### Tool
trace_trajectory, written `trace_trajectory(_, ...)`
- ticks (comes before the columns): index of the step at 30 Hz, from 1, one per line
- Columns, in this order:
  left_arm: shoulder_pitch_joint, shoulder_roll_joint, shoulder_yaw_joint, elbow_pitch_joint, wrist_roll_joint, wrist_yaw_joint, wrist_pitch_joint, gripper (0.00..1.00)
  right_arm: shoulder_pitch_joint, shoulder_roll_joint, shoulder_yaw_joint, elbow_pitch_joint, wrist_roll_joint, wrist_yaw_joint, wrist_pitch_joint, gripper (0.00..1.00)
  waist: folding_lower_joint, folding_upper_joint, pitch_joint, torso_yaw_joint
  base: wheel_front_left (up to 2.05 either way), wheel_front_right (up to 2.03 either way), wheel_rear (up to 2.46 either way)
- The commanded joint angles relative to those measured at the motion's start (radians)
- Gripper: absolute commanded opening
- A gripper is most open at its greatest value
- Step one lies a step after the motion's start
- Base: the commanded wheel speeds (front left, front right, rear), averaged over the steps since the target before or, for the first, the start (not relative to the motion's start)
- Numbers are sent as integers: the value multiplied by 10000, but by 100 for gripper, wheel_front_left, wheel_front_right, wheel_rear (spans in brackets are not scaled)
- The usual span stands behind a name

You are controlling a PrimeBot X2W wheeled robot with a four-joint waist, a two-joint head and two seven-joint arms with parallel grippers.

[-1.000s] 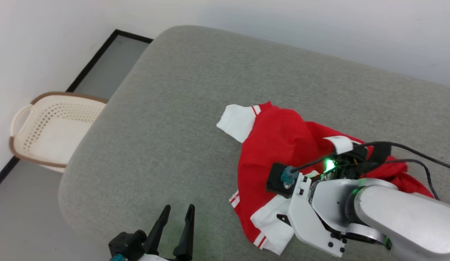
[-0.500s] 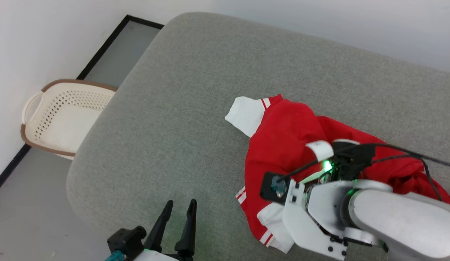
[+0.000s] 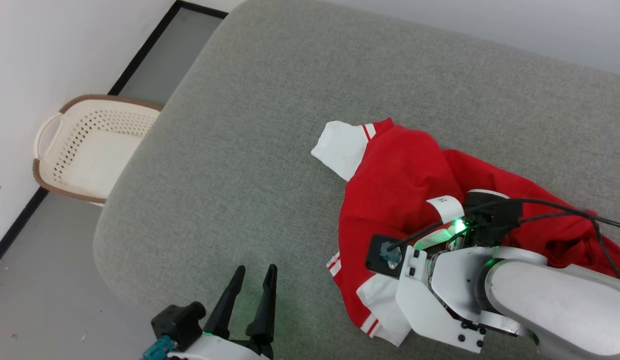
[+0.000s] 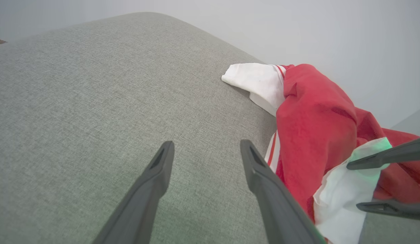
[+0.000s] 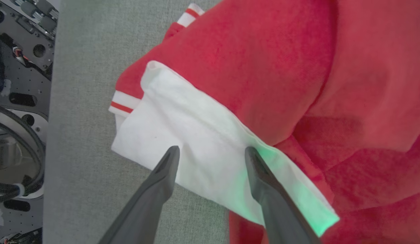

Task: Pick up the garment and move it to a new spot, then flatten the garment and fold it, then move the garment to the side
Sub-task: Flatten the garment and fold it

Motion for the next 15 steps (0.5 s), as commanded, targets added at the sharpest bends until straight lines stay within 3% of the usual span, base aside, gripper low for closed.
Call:
trace_trajectory(1, -119, -11, -12, 19, -77, 35, 2, 100, -15, -20, -6, 18, -62, -11, -91, 18, 0, 0, 54, 12, 0, 0, 0)
trace_trajectory(2, -142, -9, -12, 30, -89, 35, 2, 100, -43, -29, -6, 62, -78, -13, -125, 0, 0, 0, 66, 14, 0, 0, 0)
trace_trajectory(7, -199, -10, 8, 116, -114, 31, 2, 100, -90, -37, -6, 203, -49, -13, -295, 0, 0, 0, 25, -1, 0, 0, 0)
trace_trajectory(15, -44, -10, 346, 201, 153, 24, 2, 100, -379, -211, 1, 965, 755, -11, -1970, 0, 0, 0, -381, -364, 0, 0, 0)
